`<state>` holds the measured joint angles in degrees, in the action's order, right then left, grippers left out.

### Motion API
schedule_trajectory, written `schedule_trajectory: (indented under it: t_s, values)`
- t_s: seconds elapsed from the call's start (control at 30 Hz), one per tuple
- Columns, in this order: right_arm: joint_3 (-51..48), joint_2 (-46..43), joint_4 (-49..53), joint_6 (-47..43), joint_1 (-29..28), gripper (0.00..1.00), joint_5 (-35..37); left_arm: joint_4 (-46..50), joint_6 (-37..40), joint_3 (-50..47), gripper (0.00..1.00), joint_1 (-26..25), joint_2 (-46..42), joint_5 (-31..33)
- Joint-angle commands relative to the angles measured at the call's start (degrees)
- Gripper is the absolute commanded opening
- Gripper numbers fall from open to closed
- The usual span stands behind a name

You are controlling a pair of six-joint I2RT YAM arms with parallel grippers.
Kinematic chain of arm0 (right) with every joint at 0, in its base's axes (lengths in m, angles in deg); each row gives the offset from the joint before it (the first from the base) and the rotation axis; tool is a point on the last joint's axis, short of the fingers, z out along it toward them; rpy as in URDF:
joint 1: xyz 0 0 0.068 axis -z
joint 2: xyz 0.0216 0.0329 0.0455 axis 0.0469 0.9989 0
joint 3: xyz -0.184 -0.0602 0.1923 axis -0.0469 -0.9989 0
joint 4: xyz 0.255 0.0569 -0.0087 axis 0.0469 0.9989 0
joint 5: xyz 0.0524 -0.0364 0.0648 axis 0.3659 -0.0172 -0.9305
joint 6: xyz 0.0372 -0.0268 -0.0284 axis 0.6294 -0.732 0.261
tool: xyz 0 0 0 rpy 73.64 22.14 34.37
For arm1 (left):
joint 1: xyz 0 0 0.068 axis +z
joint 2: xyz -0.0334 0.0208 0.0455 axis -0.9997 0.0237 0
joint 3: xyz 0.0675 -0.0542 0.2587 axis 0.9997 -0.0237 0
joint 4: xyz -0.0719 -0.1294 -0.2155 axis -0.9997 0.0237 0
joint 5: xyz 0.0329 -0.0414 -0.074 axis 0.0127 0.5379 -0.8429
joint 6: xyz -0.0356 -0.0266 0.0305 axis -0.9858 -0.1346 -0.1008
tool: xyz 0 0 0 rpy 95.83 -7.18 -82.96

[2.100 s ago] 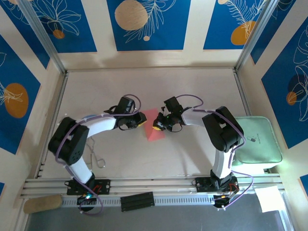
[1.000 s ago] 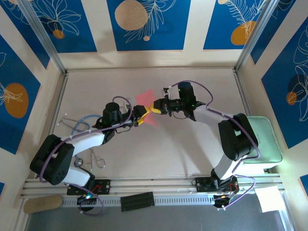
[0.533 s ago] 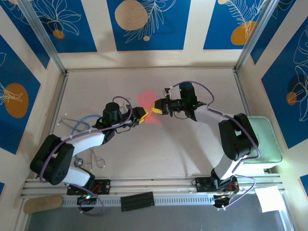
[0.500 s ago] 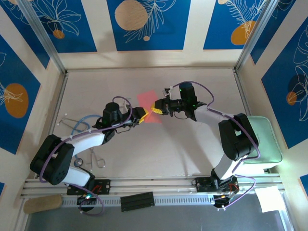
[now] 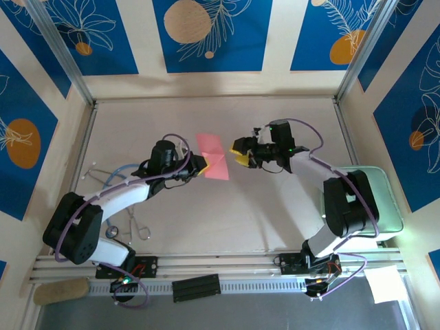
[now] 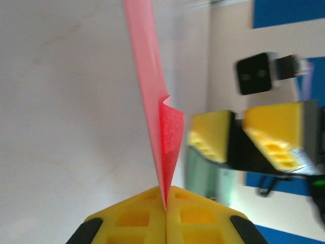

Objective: Fold a paper plane with a square sheet of paper (pick it up from the middle)

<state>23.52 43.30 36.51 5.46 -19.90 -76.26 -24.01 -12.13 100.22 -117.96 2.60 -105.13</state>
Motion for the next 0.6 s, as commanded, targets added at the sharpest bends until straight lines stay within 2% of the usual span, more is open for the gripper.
schedule_trajectory:
  t_s: [0.0, 0.07, 0.17, 0.33, 0.47, 0.57]
  values:
    - [0.6, -4.6, 11.1, -7.4, 1.0, 0.65, 9.7, 25.7, 16.0, 8.2, 0.07, 0.0, -2.6, 10.7]
    - [0.9, -6.6, 14.2, -9.9, 1.0, 0.68, 14.1, 38.6, 22.6, 13.5, 0.07, -1.0, -1.9, 19.8]
    - [0.8, -8.8, 16.3, -11.7, 1.1, 0.71, 18.8, 51.8, 28.9, 20.6, 0.07, -3.0, 1.1, 32.8]
    - [-0.1, -11.1, 17.5, -12.3, 1.1, 0.72, 23.4, 66.0, 32.3, 31.3, 0.07, -7.5, 9.8, 51.1]
    - [-0.7, -12.4, 18.4, -12.1, 1.3, 0.71, 25.7, 72.5, 31.0, 38.8, 0.07, -11.4, 17.9, 59.4]
    - [-1.3, -13.3, 18.7, -12.0, 2.0, 0.71, 25.6, 74.2, 30.7, 43.5, 0.07, -14.0, 23.5, 62.5]
